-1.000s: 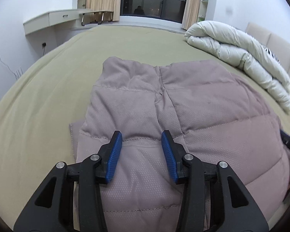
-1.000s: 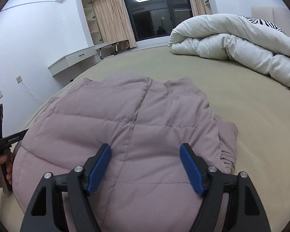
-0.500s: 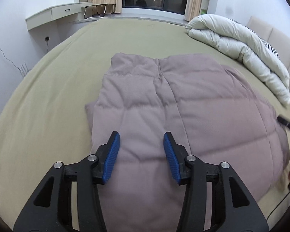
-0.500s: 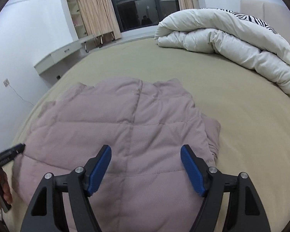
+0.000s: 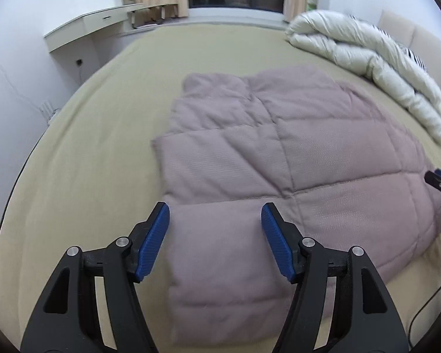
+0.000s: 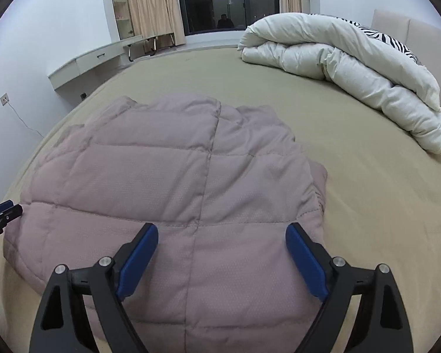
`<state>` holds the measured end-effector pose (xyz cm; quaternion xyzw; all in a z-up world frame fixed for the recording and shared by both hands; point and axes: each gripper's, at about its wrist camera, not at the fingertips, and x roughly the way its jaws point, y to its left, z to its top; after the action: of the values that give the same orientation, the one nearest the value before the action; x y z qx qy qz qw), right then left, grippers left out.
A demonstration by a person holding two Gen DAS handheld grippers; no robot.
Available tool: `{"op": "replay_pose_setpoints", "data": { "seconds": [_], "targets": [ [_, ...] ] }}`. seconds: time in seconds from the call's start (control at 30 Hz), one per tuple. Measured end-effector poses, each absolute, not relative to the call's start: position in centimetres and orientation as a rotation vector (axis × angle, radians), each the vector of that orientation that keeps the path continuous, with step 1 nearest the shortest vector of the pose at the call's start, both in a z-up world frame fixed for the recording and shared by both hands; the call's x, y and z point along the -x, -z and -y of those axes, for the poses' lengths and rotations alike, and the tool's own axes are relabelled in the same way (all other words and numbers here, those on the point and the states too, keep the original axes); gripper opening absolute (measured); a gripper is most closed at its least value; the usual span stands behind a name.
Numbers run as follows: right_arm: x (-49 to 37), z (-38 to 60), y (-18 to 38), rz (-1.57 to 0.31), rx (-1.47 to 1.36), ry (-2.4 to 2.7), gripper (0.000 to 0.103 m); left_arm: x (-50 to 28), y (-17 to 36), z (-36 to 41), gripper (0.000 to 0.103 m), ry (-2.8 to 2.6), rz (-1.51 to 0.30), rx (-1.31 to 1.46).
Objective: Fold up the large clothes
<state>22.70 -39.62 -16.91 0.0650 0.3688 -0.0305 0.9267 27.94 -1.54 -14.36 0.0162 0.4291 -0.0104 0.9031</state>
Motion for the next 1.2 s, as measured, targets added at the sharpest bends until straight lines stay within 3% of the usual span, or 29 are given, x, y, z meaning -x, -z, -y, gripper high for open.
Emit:
{"op": "replay_pose_setpoints", "data": {
  "seconds": [0.13, 0.5, 0.8, 1.0, 1.13, 1.2],
  "targets": [
    [-20.9, 39.9, 14.5, -0.709, -0.154, 0.046, 0.095, -26.1, 14.0, -2.1, 0.08, -0.038, -0.894, 0.091],
    [-22.0, 49.7, 16.1, -0.761, -0.569, -0.04, 0.097, -31.7, 16.1, -8.1, 0.08, 0.161, -1.034, 0.473],
    [-24.1, 57.3, 22.6, -0.872, -0.91, -0.11, 0.094, -36.1, 20.6, -9.6, 0.08, 0.317, -1.124, 0.683],
    [-26.5, 56.6, 23.1, -0.891, -0.893, -0.19, 0.093, -38.3, 22.4, -9.0, 0.08, 0.35, -1.141, 0.721],
    [-29.0, 55.1, 23.2, -0.919, -0.905, -0.27, 0.084, -39.0, 23.1, -8.6, 0.079, 0.423, -1.168, 0.793],
    [-30.3, 53.9, 23.5, -0.946, -0.896, -0.311, 0.084, -39.2, 23.3, -8.1, 0.079, 0.44, -1.189, 0.772]
  ]
}}
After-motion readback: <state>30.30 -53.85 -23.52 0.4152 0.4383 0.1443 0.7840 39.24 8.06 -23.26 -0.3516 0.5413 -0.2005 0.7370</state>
